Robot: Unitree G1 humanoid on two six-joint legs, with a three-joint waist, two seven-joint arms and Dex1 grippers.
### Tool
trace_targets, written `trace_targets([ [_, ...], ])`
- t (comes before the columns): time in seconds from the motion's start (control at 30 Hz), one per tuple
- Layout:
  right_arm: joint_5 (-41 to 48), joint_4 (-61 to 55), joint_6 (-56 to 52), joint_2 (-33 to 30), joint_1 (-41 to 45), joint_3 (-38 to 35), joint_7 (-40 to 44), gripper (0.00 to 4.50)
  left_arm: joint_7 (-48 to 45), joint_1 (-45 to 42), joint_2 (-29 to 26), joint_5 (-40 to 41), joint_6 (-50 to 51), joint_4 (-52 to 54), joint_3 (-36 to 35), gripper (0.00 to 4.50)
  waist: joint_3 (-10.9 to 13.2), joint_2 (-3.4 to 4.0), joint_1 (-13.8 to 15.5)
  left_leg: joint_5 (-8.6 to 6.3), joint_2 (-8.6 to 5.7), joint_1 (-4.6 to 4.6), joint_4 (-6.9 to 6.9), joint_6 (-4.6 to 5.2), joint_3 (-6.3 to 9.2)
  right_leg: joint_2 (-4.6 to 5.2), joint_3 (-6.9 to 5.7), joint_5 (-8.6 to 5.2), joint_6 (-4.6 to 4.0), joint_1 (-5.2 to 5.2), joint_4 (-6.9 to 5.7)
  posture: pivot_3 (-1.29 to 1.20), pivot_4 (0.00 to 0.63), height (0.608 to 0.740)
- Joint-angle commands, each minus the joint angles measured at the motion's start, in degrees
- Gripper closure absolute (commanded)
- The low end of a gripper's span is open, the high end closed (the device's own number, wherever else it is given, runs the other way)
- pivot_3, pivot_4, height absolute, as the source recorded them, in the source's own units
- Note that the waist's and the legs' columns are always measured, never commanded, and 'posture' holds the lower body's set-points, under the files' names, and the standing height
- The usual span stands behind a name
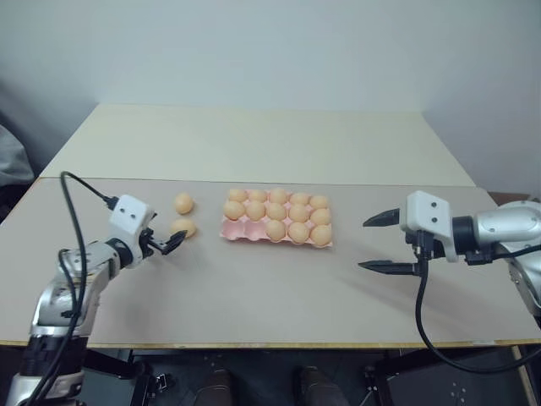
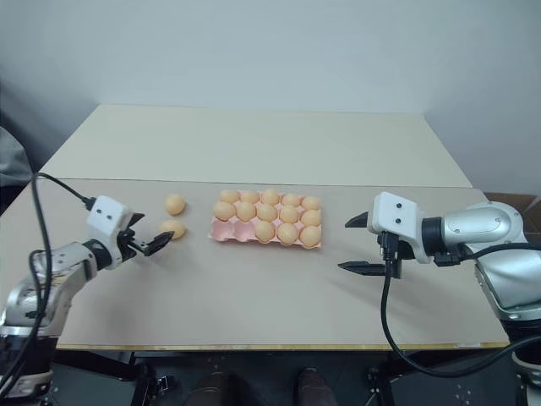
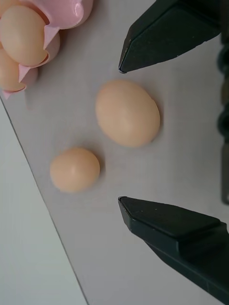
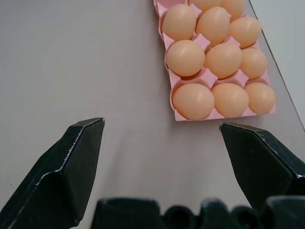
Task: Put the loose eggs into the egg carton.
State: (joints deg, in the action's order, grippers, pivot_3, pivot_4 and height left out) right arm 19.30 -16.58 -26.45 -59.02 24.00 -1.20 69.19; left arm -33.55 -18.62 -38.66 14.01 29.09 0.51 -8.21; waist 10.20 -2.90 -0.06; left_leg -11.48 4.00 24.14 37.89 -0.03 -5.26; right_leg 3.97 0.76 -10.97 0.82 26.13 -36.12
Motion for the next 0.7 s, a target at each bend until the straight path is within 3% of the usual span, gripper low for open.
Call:
trace_targets([
  [0.03, 0.6, -2.32, -1.21, -0.67, 0.21, -3.0, -2.37, 0.02, -0.55, -3.68, 0.88, -2.48, -4.3, -4.97, 2.4, 0.0, 0.0, 0.0, 0.04, 0.0, 0.0, -0.01, 0.0, 0.0, 0.0, 0.0, 0.0, 0.0, 0.0, -0.01, 0.0, 0.0, 0.15, 0.74],
  [0.4, 0.51, -3.54, -2.59, -1.02, -0.99, -4.54, -6.19, 0.02, -2.5, -10.58, 6.23, -6.43, -12.41, -20.29, 6.97, 0.0, -0.01, -0.02, 0.3, 0.0, -0.06, 0.03, 0.03, 0.0, 0.05, 0.02, 0.01, 0.04, 0.05, -0.04, 0.01, 0.0, 0.15, 0.74],
  [0.5, 0.15, -3.24, -2.65, -1.19, -0.84, -4.65, -6.91, 0.0, -3.91, -10.8, 6.34, -6.44, -13.29, -20.95, 7.2, 0.59, -0.01, -0.02, 0.42, 0.0, -0.06, 0.02, 0.04, 0.01, 0.07, 0.01, 0.01, 0.04, 0.06, -0.06, 0.0, 0.0, 0.15, 0.74],
  [0.67, 0.1, -3.02, -2.55, -1.37, -0.74, -4.44, -7.13, 0.0, -2.9, -11.18, 6.17, -8.07, -13.19, -21.81, 7.53, 2.23, -0.02, -0.02, 0.38, 0.0, -0.05, 0.01, 0.06, 0.01, 0.08, 0.01, 0.01, 0.04, 0.07, -0.07, -0.01, 0.0, 0.15, 0.74],
  [0.7, 0.05, -2.82, -2.45, -1.37, -0.59, -4.31, -7.18, 0.0, -2.64, -10.98, 5.97, -8.46, -13.04, -21.47, 7.62, 2.37, -0.02, -0.02, 0.34, 0.0, -0.05, 0.01, 0.06, 0.01, 0.08, 0.0, 0.01, 0.04, 0.07, -0.07, -0.02, 0.0, 0.15, 0.74],
])
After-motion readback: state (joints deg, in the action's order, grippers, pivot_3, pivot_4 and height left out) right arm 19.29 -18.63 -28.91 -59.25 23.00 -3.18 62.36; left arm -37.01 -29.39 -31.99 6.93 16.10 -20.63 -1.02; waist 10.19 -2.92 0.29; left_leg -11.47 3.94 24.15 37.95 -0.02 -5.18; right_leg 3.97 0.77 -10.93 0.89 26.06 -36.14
